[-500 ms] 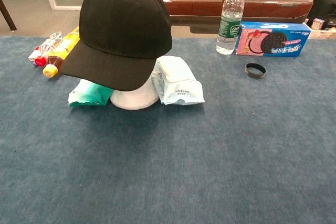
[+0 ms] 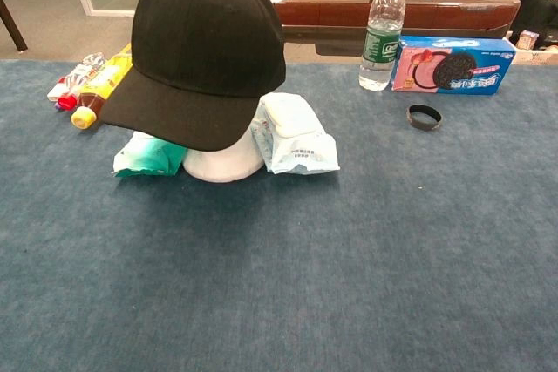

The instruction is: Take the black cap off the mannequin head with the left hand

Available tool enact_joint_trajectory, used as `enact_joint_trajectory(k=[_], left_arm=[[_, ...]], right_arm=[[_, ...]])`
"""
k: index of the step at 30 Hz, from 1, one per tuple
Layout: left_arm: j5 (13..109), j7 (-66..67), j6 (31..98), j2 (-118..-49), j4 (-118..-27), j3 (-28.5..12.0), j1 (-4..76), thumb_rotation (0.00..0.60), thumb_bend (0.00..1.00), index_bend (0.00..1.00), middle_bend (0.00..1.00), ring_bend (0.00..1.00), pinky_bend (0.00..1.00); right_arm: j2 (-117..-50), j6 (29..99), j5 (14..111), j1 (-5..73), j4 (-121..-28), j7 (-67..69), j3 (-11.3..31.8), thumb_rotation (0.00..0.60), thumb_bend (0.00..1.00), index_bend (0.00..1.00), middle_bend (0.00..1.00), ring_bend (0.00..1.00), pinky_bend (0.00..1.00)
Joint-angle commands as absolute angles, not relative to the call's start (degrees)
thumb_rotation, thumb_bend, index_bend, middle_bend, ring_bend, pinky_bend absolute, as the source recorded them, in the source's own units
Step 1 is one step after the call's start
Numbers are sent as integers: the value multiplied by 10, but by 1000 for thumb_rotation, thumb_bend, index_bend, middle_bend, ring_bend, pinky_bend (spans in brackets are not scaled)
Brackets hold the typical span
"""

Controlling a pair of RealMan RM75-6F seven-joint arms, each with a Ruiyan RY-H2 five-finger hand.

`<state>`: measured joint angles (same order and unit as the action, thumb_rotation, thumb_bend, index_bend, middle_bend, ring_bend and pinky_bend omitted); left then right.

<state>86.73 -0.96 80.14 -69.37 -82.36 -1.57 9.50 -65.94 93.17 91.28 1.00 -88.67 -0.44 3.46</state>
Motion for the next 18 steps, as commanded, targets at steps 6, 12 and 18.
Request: enact_joint_trajectory(k=[6,12,18], left_arm=[[911,-25,846,-708,-821,-16,96,600,278,347,371,283,456],[988,-11,902,-727,-817,-26,118,600,59,367,498,348,504],[1023,26,892,-738,-825,-35,152,600,4,303,520,440,548]], right_arm=[[-659,950,926,4,-889,5,33,600,226,480,389,341,382],[-655,956,927,2,-888,15,36,600,226,480,389,341,382],[-649,952,921,4,-887,30,40,600,226,480,389,341,382]])
